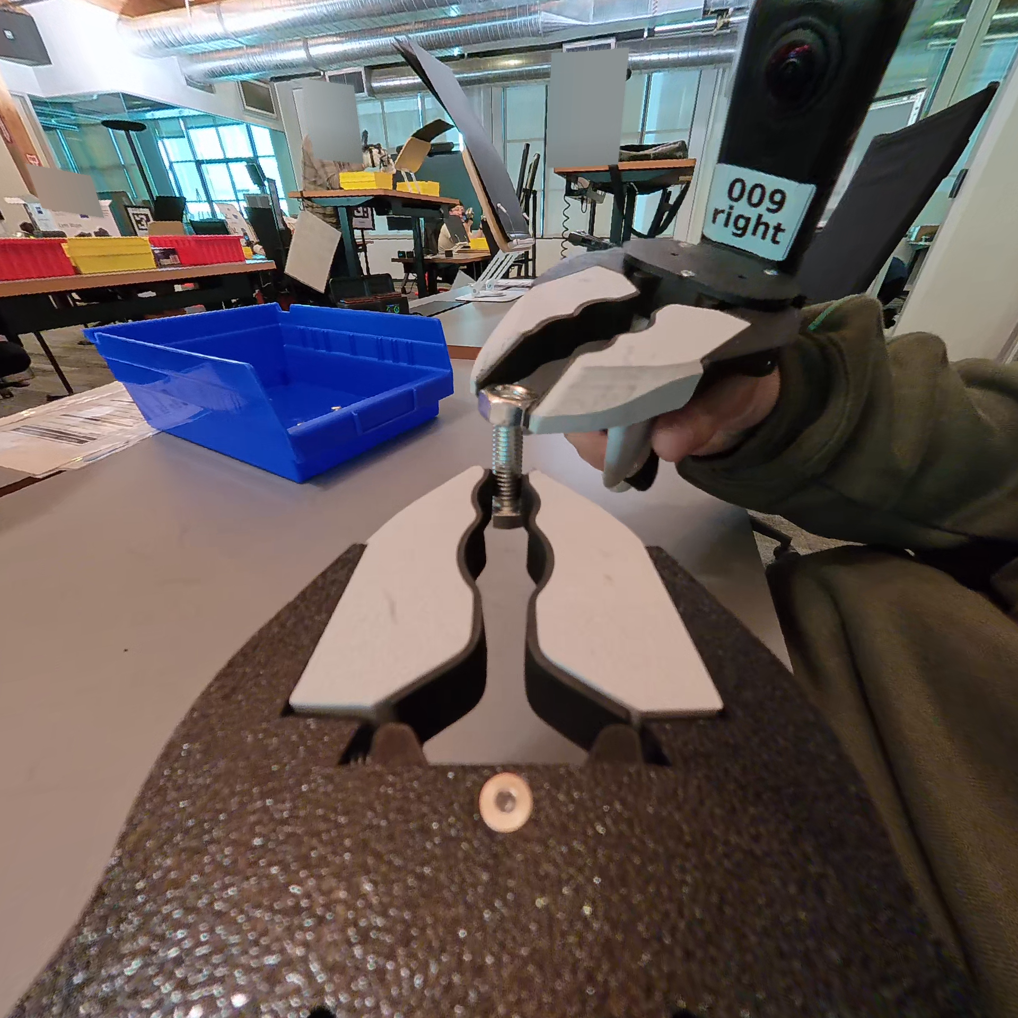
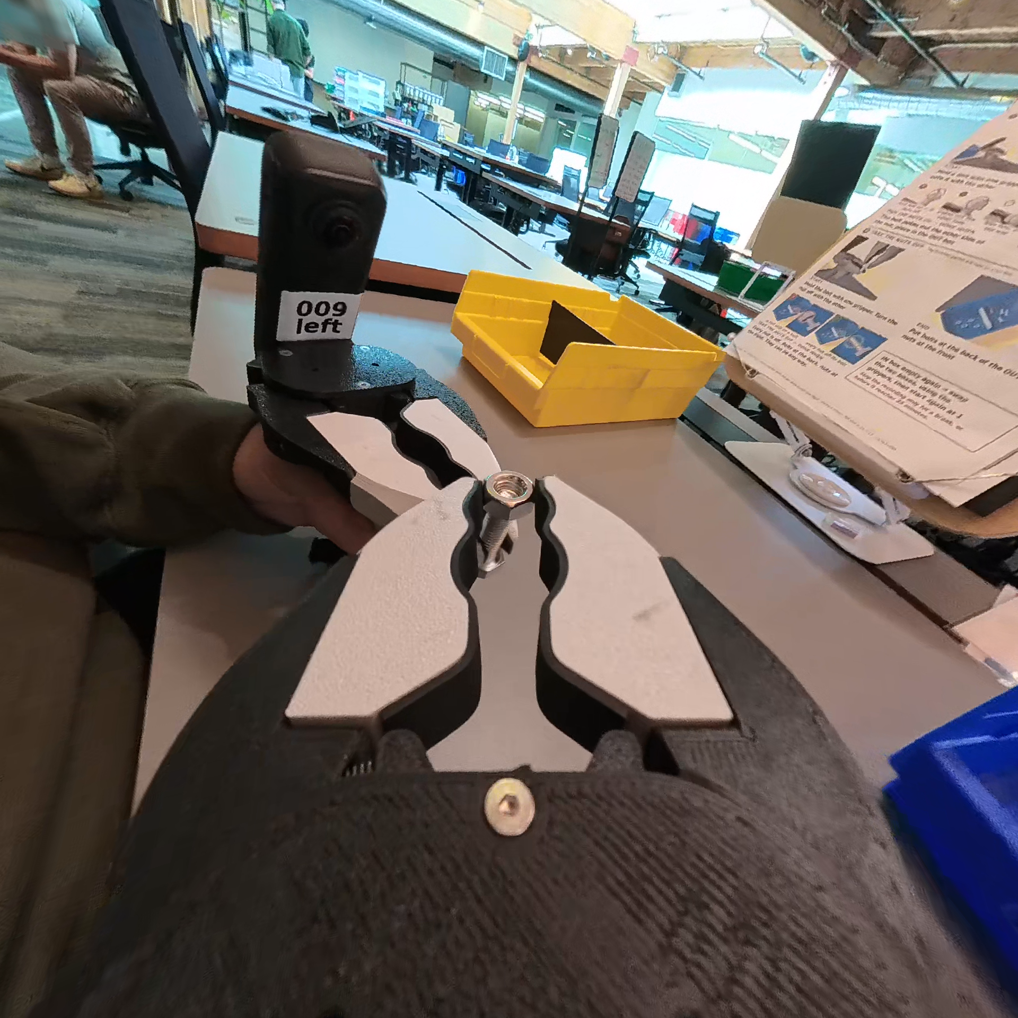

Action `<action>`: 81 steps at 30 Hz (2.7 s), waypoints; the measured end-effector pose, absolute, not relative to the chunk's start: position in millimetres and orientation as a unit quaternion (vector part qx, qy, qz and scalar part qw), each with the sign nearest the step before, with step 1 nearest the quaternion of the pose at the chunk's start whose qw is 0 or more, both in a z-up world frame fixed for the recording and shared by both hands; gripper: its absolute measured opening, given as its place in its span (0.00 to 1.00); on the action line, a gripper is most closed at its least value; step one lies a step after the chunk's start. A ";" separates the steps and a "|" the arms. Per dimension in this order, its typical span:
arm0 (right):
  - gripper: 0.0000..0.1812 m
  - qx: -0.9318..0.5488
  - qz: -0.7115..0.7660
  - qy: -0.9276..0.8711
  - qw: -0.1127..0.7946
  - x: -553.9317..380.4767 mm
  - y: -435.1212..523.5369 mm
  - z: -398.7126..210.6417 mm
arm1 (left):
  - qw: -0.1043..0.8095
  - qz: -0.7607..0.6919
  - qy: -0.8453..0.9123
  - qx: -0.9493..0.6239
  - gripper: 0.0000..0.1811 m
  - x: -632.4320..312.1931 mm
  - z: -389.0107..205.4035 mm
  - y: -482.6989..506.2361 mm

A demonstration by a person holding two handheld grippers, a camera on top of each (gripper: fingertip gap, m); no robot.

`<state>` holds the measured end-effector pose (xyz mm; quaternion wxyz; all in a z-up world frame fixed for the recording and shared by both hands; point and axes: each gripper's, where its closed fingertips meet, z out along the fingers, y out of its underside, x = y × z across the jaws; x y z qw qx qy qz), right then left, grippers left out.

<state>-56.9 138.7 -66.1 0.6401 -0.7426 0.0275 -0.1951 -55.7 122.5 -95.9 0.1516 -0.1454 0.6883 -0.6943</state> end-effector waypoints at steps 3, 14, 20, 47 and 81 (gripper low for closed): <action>0.10 -0.735 -0.151 0.061 0.658 -56.3 139.9 -65.5 | 0.153 -0.695 0.687 -0.147 0.05 -55.2 -95.7 123.2; 0.10 -0.733 -0.065 0.109 0.668 -56.8 138.0 -67.4 | 0.156 -0.689 0.694 -0.142 0.05 -55.9 -97.0 122.0; 0.10 -0.759 -0.091 0.095 0.638 -57.4 136.5 -70.6 | 0.159 -0.678 0.705 -0.137 0.05 -56.5 -100.2 119.9; 0.16 -0.741 -0.095 0.101 0.657 -58.5 143.2 -67.3 | 0.164 -0.691 0.686 -0.157 0.05 -51.0 -96.0 125.8; 0.09 -0.734 -0.109 0.131 0.657 -49.8 140.7 -68.0 | 0.172 -0.690 0.683 -0.169 0.05 -47.2 -95.6 129.0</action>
